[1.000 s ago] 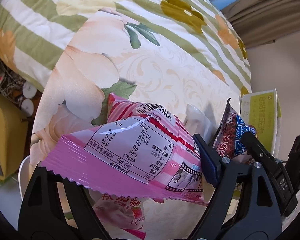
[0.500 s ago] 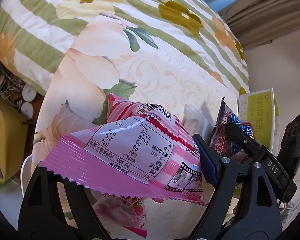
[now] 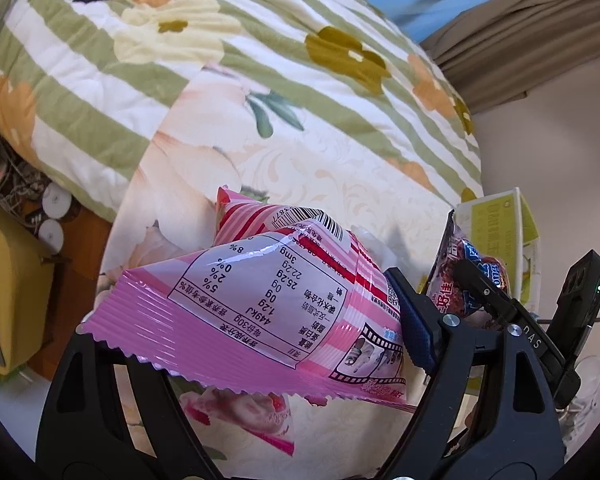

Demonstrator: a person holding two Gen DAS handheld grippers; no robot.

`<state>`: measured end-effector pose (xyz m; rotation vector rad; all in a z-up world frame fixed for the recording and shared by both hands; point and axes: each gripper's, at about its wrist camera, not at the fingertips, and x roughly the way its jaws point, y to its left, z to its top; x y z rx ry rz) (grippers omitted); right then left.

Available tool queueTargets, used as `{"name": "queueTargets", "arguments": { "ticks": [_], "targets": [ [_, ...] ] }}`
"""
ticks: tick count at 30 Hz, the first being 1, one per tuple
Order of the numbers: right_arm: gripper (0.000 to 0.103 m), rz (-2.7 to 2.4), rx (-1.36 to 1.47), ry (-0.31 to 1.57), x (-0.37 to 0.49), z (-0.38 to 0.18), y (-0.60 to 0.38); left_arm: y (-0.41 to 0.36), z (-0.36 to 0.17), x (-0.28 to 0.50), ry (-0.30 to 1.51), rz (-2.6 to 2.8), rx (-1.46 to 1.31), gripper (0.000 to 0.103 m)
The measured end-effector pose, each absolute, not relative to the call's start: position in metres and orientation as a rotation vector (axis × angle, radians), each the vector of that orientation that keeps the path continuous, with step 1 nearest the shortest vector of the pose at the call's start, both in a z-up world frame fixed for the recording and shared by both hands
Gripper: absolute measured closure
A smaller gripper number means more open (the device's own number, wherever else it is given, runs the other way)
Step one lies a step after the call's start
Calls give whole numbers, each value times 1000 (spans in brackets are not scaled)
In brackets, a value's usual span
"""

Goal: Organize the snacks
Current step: 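Carry both bags over the box and open both tools to drop them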

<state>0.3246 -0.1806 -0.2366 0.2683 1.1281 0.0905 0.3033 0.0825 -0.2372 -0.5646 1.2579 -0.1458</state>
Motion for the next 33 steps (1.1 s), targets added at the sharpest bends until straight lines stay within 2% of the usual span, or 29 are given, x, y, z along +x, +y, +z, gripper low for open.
{"name": "queueTargets", "arguments": {
  "ticks": [10,19,26,33],
  "targets": [
    [31,58,294,1031,283,-189,-181,78,-178,289,1160,-243,-489,21],
    [31,32,381,972,244,-140,-196,41,-139,296,1112,-401,-392,21],
    [31,-11,374,890,229,-102,-247,-25,-110,305,1063,-456,-332,21],
    [31,-17,356,847,236,-84,-334,-133,-98,316,1037,-486,-335,21]
  ]
}}
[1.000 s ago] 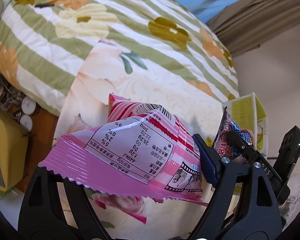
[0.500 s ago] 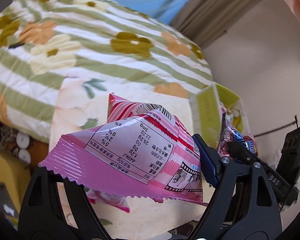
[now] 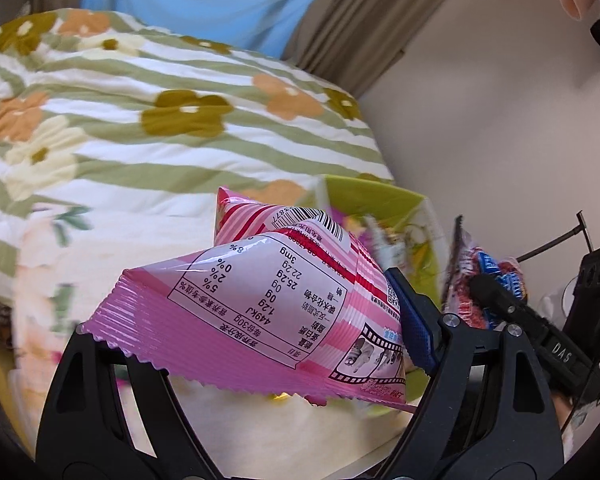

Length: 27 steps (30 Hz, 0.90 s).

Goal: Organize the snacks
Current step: 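Carry both bags over the box and open both tools to drop them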

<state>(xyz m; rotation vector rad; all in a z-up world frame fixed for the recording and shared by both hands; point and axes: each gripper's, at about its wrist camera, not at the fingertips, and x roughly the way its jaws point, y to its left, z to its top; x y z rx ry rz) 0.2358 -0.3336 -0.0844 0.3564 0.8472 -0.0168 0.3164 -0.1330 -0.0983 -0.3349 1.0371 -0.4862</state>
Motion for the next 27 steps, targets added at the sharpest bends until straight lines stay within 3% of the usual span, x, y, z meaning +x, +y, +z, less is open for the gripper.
{"name": "queueTargets", "arguments": {
  "ticks": [11,14,15,16,27],
  "targets": [
    [31,22,311,898,255,-90,-456,-295,-120,340,1080,-536,-313,21],
    [31,24,318,911,259,-95,-481,-320,-124,345,1076,-560,-302,13],
    [31,26,324,916,261,-98,-489,-325,-125,345,1076,-545,-280,3],
    [31,28,330,919,262,-99,-496,-329,-125,345,1076,-519,-250,1],
    [31,93,359,959,282,-119,-513,-298,-146,333,1126,-388,-251,1]
  ]
}}
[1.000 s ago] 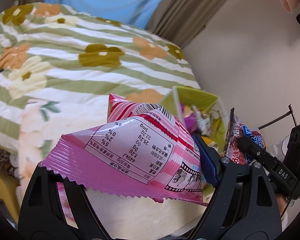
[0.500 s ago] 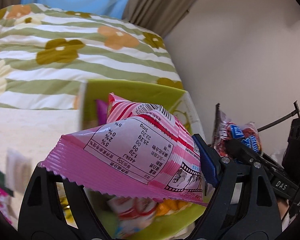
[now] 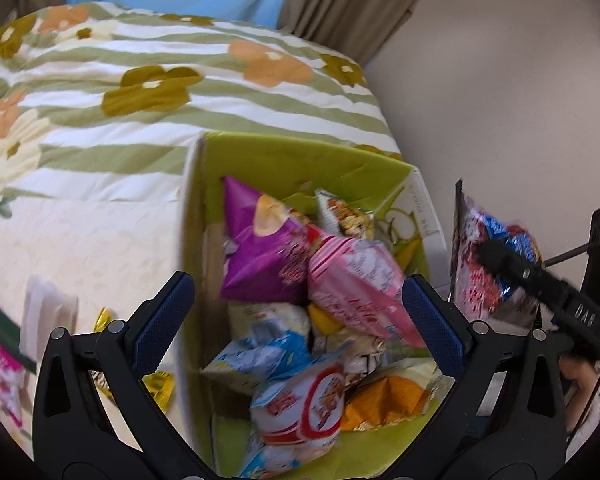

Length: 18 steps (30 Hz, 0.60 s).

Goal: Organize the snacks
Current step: 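Carry both bags over the box and open both tools to drop them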

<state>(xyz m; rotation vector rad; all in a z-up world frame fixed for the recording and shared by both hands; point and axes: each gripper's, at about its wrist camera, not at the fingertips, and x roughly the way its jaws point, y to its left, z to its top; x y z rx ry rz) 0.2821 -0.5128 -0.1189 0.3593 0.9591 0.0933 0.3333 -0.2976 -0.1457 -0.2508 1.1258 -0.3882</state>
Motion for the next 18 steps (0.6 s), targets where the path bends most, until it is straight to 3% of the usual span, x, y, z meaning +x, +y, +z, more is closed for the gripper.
{"name": "queueTargets", "arguments": {
  "ticks": [11,14,16,18],
  "targets": [
    [29,157,373,983,332,-120,-501,-288,-147,328,1130,-344,-247,1],
    [19,171,422,996,345,-128,-498,-286,-145,325,1125,-327,-234,1],
    [5,161,481,1008,351,-137,-499,-284,-146,323,1127,-322,-230,1],
    [1,143,494,993,347,-142,-499,-282,-146,321,1129,-316,-228,1]
  ]
}}
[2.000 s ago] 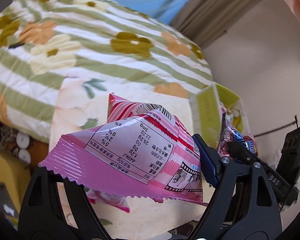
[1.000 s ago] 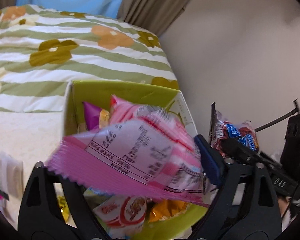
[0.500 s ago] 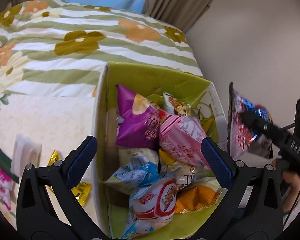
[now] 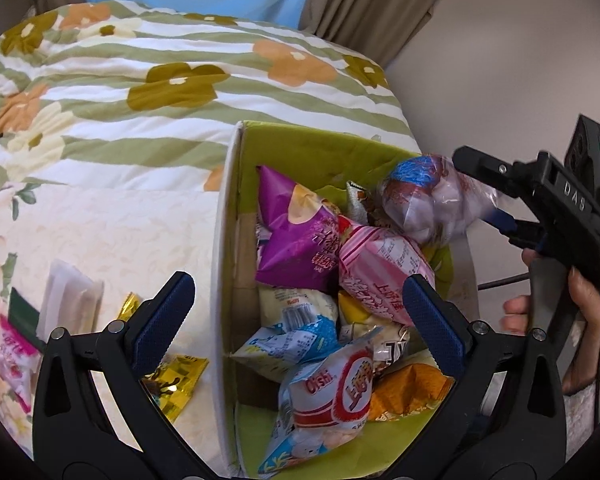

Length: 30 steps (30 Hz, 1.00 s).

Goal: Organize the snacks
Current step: 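Carry both bags over the box and open both tools to drop them, then withdraw both tools back over the table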

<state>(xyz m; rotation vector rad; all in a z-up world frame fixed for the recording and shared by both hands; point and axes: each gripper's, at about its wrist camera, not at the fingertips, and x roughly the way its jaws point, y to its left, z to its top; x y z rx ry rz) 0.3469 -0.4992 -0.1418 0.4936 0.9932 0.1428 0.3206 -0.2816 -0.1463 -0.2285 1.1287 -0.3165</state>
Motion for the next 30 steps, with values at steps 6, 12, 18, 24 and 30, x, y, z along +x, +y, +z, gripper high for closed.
{"name": "queueTargets", "arguments": {
  "ticks": [6,12,18,24,30],
  "targets": [
    [1,101,372,961,326,-139,-492,-278,-147,314,1134,-325,-232,1],
    [1,100,333,946,317,-130,-490,-276,-137,308,1114,-328,-224,1],
    [1,102,302,933,310,-118,-484,-268,-118,298,1079,-328,-204,1],
    [1,85,267,904,290,-97,-468,-252,-95,282,1024,-349,-198,1],
    [1,72,220,885,261,-76,-434,-215,-67,260,969,-363,-158,1]
  ]
}}
